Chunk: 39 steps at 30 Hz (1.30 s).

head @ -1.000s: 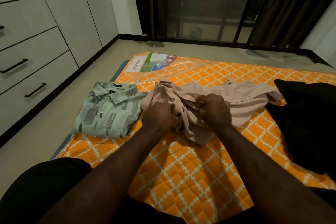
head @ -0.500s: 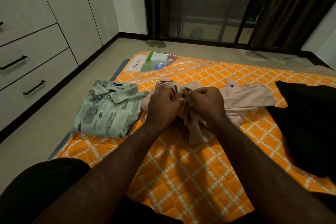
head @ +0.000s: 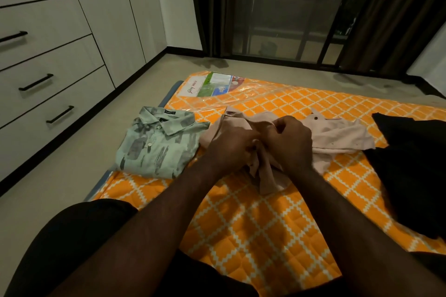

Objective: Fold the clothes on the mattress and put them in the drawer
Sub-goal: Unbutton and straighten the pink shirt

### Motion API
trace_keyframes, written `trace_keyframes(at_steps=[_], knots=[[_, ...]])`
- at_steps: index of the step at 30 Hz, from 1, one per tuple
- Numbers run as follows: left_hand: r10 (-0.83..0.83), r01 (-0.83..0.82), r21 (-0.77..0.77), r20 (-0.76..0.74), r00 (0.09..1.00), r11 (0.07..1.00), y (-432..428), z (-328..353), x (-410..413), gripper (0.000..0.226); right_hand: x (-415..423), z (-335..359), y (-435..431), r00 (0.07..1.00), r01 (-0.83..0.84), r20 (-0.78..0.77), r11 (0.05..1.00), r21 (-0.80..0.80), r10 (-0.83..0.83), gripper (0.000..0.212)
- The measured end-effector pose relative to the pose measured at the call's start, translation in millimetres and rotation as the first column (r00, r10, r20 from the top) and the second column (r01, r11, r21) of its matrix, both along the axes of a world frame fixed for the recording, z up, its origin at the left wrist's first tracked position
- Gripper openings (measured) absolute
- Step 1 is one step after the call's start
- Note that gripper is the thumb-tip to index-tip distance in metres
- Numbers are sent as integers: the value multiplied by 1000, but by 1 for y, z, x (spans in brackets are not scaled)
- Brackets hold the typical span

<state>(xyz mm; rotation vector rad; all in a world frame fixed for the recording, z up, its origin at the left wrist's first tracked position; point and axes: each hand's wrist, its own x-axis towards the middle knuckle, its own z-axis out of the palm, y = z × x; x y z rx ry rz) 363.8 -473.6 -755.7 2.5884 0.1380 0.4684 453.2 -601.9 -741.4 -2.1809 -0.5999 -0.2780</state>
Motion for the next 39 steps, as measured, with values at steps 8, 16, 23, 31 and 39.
trace_keyframes(at_steps=[8, 16, 23, 31, 39], knots=[[236, -194, -314, 104, 966, 929, -9, 11, -10, 28, -17, -4, -14, 678, 39, -639, 850, 525, 363, 19], [399, -298, -438, 158, 903, 848, -23, -5, -15, 16, -21, -15, -33, 843, -100, -456, 917, 386, 283, 11], [345, -210, -709, 51, 937, 674, -30, -19, -18, 20, -41, -20, -31, 803, -119, -475, 879, 462, 359, 8], [360, -163, -839, 42, 932, 519, -35, -18, -28, 14, -50, -23, -21, 812, -94, -480, 886, 454, 332, 12], [410, -200, -845, 25, 912, 496, -39, -17, -25, 10, -50, -21, -20, 778, -59, -527, 874, 483, 344, 13]])
